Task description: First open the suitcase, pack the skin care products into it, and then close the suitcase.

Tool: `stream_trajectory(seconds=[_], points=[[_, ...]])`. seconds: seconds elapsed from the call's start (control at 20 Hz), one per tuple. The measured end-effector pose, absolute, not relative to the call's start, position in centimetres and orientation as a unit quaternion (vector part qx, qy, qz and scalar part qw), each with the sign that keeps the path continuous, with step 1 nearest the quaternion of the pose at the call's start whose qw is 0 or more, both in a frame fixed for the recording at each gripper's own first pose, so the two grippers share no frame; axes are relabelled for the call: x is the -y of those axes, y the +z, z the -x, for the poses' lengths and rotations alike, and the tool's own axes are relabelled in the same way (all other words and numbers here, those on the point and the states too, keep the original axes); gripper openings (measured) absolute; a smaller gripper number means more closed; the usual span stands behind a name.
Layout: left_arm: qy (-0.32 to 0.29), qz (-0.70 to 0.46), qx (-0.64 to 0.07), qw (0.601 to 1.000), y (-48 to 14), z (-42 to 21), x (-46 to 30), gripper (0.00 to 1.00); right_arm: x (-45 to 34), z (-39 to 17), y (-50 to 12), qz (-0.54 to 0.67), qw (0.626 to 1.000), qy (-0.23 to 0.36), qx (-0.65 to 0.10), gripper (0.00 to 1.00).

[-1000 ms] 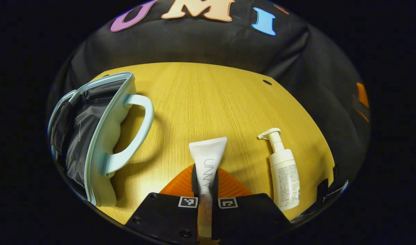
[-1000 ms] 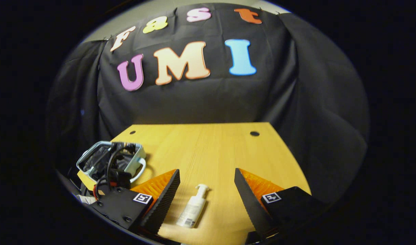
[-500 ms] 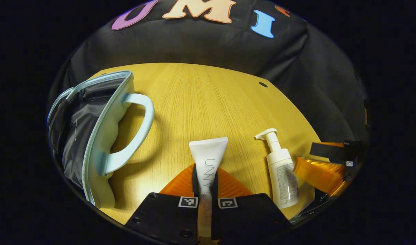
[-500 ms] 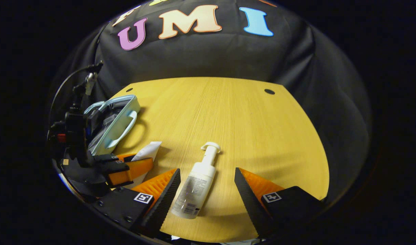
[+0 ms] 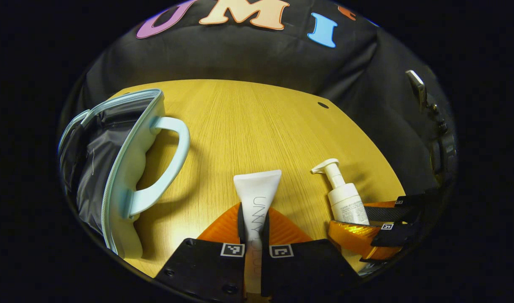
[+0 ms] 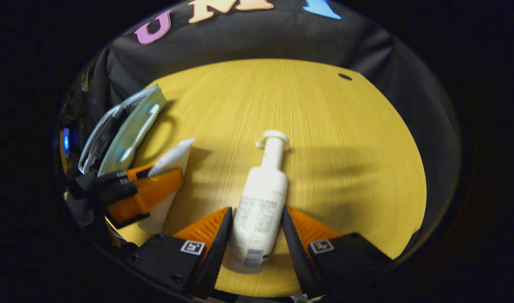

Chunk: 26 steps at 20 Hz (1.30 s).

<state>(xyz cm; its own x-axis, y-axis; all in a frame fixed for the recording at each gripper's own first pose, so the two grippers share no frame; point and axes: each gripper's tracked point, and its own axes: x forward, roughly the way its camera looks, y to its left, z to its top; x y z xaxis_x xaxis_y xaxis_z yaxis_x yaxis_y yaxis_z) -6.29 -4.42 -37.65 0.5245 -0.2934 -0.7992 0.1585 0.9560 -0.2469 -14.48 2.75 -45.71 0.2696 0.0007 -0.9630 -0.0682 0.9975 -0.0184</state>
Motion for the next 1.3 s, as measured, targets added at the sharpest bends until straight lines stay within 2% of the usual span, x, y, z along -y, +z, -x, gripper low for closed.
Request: stream_trajectory(seconds=[0.2, 0.4, 0.55, 0.7, 0.75, 1.05, 1.3], points=[[-0.13, 0.063, -0.475, 0.868, -37.8, 6.3, 4.4, 0.07, -3.3, 14.6, -45.5, 0.026, 0.8, 0.047, -0.597, 0.52], [-0.137, 0.046, -0.495, 0.857, -38.0, 6.4, 4.3, 0.05, -3.8, 14.5, -45.3, -0.041, 0.8, 0.059, -0.596, 0.46], [-0.124, 0.042, -0.512, 0.849, -37.9, 6.8, 4.0, 0.05, -3.6, 14.7, -45.4, -0.093, 0.792, 0.047, -0.601, 0.46], [-0.127, 0.022, -0.5, 0.857, -36.2, 6.9, 4.5, 0.04, -3.5, 14.6, -45.8, -0.113, 0.788, 0.058, -0.603, 0.46], [-0.126, 0.02, -0.498, 0.857, -35.5, 6.9, 4.7, 0.04, -3.6, 14.2, -45.2, -0.124, 0.796, 0.058, -0.59, 0.44], [-0.072, 0.023, -0.495, 0.866, -32.2, 6.2, 3.2, 0.04, -3.4, 14.1, -44.3, -0.149, 0.795, 0.108, -0.578, 0.45], [-0.001, 0.012, -0.475, 0.88, -28.8, 4.9, -2.5, 0.04, -3.8, 13.9, -43.5, -0.176, 0.785, 0.136, -0.578, 0.45]])
